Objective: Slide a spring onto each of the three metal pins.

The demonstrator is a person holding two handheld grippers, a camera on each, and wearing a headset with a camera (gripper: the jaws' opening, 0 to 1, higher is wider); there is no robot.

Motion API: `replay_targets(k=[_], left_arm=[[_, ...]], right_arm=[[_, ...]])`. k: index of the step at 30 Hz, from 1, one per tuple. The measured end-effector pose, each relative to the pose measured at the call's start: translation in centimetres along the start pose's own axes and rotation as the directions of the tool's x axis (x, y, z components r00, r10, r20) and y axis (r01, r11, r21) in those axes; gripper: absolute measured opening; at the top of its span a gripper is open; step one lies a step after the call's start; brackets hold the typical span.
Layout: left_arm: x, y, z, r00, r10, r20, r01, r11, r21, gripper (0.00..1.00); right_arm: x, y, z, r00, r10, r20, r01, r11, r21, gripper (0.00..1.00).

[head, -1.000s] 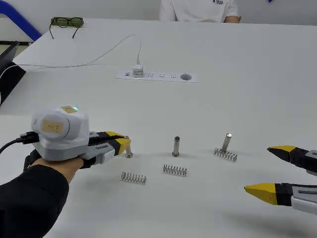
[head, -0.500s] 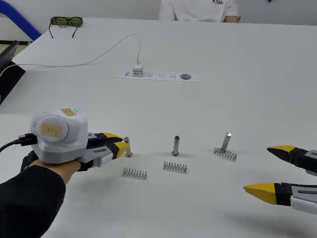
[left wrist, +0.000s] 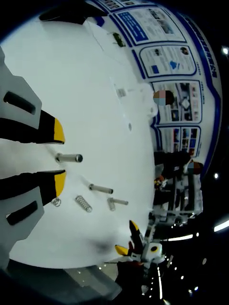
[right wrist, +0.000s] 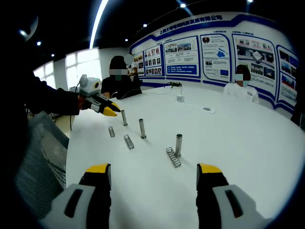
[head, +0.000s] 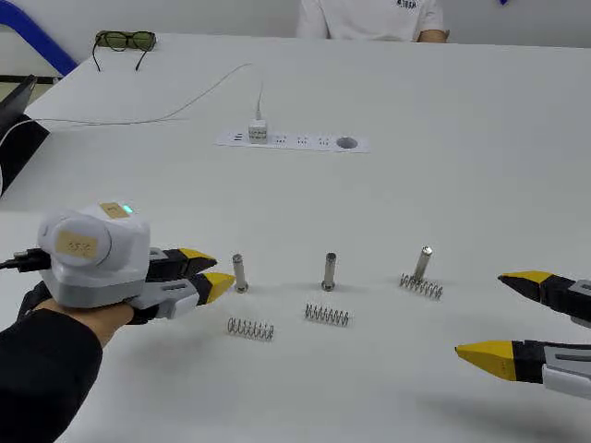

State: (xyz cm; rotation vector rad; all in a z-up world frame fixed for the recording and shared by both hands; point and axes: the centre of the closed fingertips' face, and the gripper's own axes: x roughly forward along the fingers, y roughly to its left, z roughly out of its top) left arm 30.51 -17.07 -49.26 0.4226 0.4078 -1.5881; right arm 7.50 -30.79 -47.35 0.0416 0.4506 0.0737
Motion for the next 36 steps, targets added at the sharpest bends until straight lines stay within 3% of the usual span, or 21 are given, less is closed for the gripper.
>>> replay_targets(k=[11, 15, 19, 30, 36], left_arm=[[-0.5, -1.7, -1.0, 0.993, -0.113, -0.037, 0.115, 0.992, 0.061, 0.28], [-0.2, -3.2, -1.2, 0.9814, -0.186, -0.049, 0.19, 0.977, 0.1, 0.3], [0.4, -4.2, -1.9, 0.9703, -0.227, -0.084, 0.237, 0.963, 0.132, 0.31], [1.4, -5.0, -3.4, 0.9503, -0.273, -0.15, 0.297, 0.939, 0.175, 0.26], [1.5, -5.2, -4.0, 0.9447, -0.277, -0.175, 0.309, 0.932, 0.19, 0.22]], right_arm=[[0.1, 0.0, -0.1, 1.0, 0.001, -0.008, -0.001, 1.0, -0.001, 0.74], [0.1, 0.0, -0.1, 0.9999, 0.002, -0.012, -0.002, 1.0, -0.004, 0.74], [0.1, 0.1, -0.1, 0.9999, 0.004, -0.016, -0.004, 1.0, -0.006, 0.74], [0.1, -0.1, -0.2, 0.9997, 0.0, -0.022, -0.001, 1.0, -0.004, 0.75], [0.1, 0.0, -0.3, 0.9998, 0.001, -0.022, -0.001, 1.0, -0.005, 0.74]])
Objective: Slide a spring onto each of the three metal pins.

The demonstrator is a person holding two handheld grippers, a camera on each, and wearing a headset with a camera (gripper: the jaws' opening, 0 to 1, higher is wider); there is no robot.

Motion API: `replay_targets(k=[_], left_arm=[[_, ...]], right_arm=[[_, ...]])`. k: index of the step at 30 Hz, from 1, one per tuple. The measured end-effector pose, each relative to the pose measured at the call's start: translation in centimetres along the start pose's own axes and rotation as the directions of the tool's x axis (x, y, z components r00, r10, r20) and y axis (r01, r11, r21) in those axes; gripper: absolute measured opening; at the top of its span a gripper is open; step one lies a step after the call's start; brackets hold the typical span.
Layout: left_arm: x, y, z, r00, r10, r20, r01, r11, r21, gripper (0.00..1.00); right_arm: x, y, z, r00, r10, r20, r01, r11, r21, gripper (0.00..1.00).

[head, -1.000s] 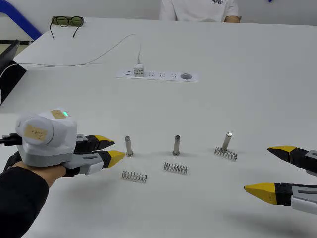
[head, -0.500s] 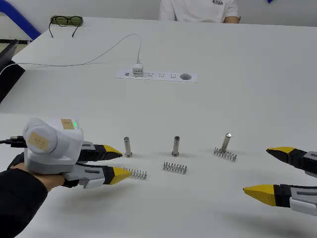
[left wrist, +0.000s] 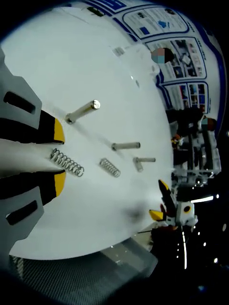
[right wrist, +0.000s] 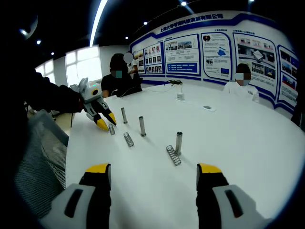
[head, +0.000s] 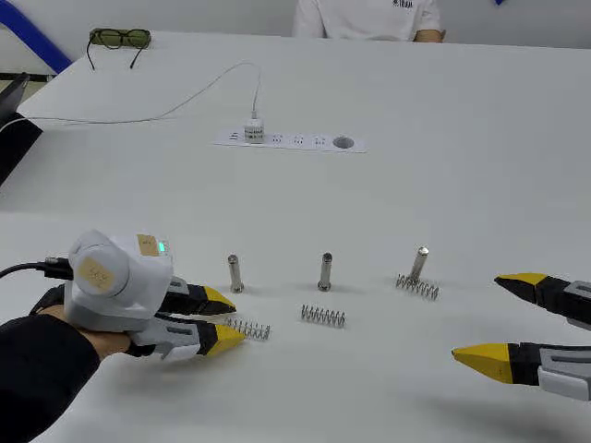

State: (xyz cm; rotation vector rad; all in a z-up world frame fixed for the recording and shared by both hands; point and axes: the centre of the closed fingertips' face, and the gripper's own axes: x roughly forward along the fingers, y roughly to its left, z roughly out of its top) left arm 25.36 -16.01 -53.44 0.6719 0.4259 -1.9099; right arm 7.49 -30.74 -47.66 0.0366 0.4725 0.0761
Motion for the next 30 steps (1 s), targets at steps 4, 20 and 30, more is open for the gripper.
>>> replay_targets(k=[4, 20, 30], left_arm=[[0.0, -0.1, -0.4, 0.9999, -0.004, -0.01, 0.004, 1.0, 0.011, 0.19], [-0.3, -0.4, -1.1, 0.9998, 0.007, -0.019, -0.006, 0.999, 0.038, 0.12], [-0.3, -0.4, -0.8, 0.9998, 0.016, -0.014, -0.015, 0.999, 0.04, 0.11]], right_arm=[[0.0, 0.0, -0.1, 1.0, 0.0, -0.001, 0.0, 1.0, 0.001, 0.74], [0.2, 0.6, 0.0, 0.9999, 0.011, 0.001, -0.011, 1.0, -0.002, 0.74], [0.6, 1.3, 0.1, 0.9995, 0.031, -0.004, -0.031, 0.999, -0.008, 0.74]])
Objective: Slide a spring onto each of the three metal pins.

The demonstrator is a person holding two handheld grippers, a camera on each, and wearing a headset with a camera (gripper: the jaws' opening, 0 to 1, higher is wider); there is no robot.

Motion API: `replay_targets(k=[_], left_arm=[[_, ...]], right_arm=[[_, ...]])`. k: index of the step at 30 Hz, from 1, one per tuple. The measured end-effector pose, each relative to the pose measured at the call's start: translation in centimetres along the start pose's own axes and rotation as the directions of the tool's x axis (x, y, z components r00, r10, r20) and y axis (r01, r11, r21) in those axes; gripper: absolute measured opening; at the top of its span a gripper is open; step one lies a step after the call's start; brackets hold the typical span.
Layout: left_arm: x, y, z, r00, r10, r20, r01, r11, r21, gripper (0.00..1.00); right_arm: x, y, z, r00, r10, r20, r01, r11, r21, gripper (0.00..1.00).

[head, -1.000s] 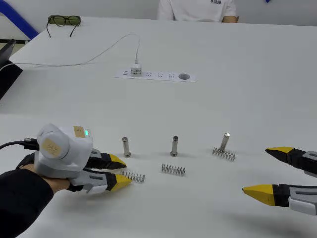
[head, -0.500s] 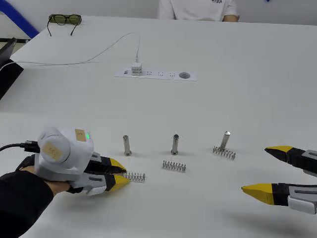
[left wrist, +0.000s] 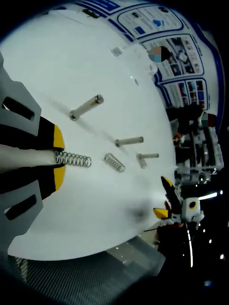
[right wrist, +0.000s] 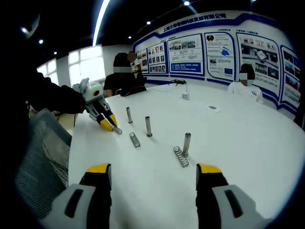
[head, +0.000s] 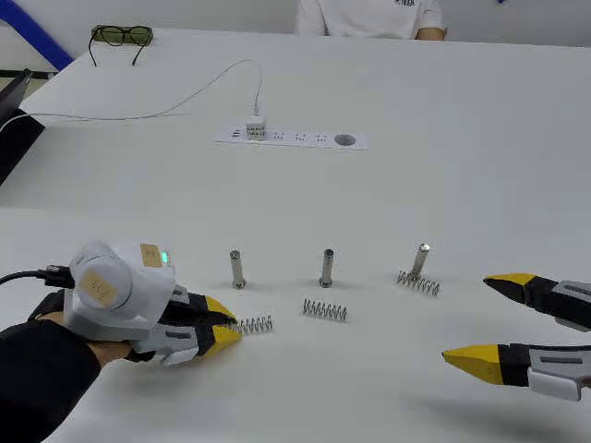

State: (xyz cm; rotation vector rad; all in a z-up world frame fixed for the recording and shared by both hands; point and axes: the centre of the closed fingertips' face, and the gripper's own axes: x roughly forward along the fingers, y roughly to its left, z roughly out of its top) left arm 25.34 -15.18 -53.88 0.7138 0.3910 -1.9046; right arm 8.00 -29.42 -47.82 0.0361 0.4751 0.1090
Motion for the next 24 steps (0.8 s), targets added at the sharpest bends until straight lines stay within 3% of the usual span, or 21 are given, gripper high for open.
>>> replay_targets(k=[10, 24], left_arm=[[-0.3, -0.3, 1.4, 0.9992, -0.008, 0.038, 0.008, 1.0, -0.005, 0.1], [-0.1, -1.6, 3.4, 0.996, -0.044, 0.077, 0.042, 0.999, 0.029, 0.1]], right_arm=[[0.6, 0.8, 0.3, 0.9994, 0.035, -0.006, -0.035, 0.999, 0.008, 0.68], [2.2, 3.4, 1.4, 0.9867, 0.157, -0.042, -0.157, 0.988, -0.009, 0.46]])
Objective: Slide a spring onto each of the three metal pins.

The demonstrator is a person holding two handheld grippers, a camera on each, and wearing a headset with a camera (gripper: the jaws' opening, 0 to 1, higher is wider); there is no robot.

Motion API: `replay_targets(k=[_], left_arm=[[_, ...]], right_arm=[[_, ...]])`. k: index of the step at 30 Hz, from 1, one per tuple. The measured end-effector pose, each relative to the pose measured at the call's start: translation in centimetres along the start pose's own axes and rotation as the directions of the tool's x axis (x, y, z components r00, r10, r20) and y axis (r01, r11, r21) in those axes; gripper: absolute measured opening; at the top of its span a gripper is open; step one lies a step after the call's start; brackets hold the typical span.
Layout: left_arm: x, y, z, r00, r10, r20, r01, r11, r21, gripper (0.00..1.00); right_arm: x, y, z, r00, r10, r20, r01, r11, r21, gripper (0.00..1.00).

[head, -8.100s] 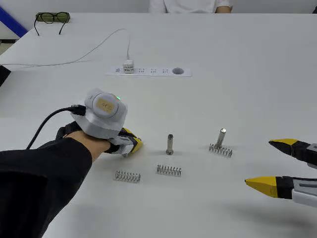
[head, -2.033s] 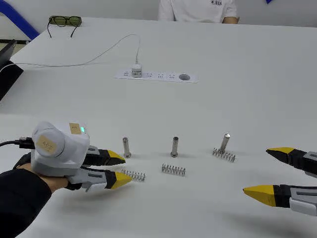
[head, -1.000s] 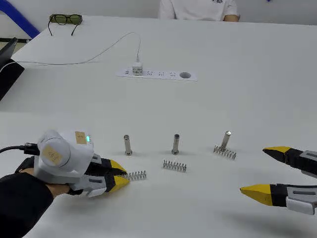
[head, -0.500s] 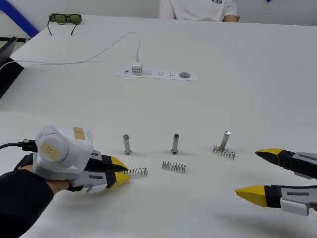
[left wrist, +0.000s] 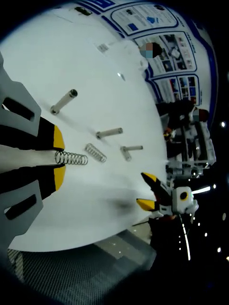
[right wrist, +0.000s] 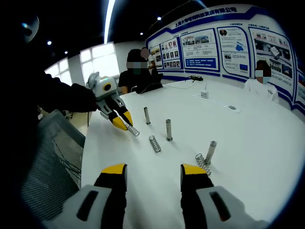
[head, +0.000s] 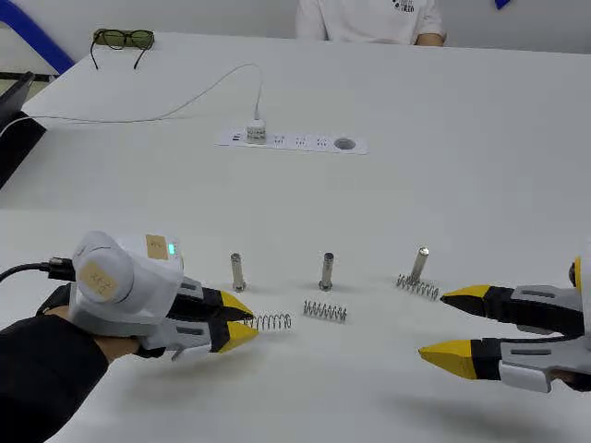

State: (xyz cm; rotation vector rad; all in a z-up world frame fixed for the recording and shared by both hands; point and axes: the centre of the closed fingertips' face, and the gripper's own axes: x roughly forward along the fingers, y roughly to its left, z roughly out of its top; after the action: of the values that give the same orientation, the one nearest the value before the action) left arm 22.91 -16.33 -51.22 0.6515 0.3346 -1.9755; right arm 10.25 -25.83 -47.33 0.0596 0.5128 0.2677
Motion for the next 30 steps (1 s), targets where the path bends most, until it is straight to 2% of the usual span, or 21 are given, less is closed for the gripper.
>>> replay_targets(k=[11, 22, 30], left_arm=[[0.0, -1.0, 2.0, 0.999, -0.02, 0.04, 0.019, 1.0, 0.019, 0.1], [-0.1, -2.5, 4.6, 0.994, -0.054, 0.095, 0.049, 0.997, 0.054, 0.1], [0.1, -3.4, 5.7, 0.9907, -0.081, 0.109, 0.072, 0.994, 0.082, 0.1]], right_arm=[[2.0, 1.2, 1.8, 0.9972, 0.074, -0.008, -0.075, 0.996, -0.051, 0.38], [3.7, 3.2, 3.0, 0.99, 0.139, -0.022, -0.141, 0.984, -0.112, 0.34], [4.5, 4.3, 3.5, 0.9838, 0.177, -0.03, -0.179, 0.972, -0.153, 0.31]])
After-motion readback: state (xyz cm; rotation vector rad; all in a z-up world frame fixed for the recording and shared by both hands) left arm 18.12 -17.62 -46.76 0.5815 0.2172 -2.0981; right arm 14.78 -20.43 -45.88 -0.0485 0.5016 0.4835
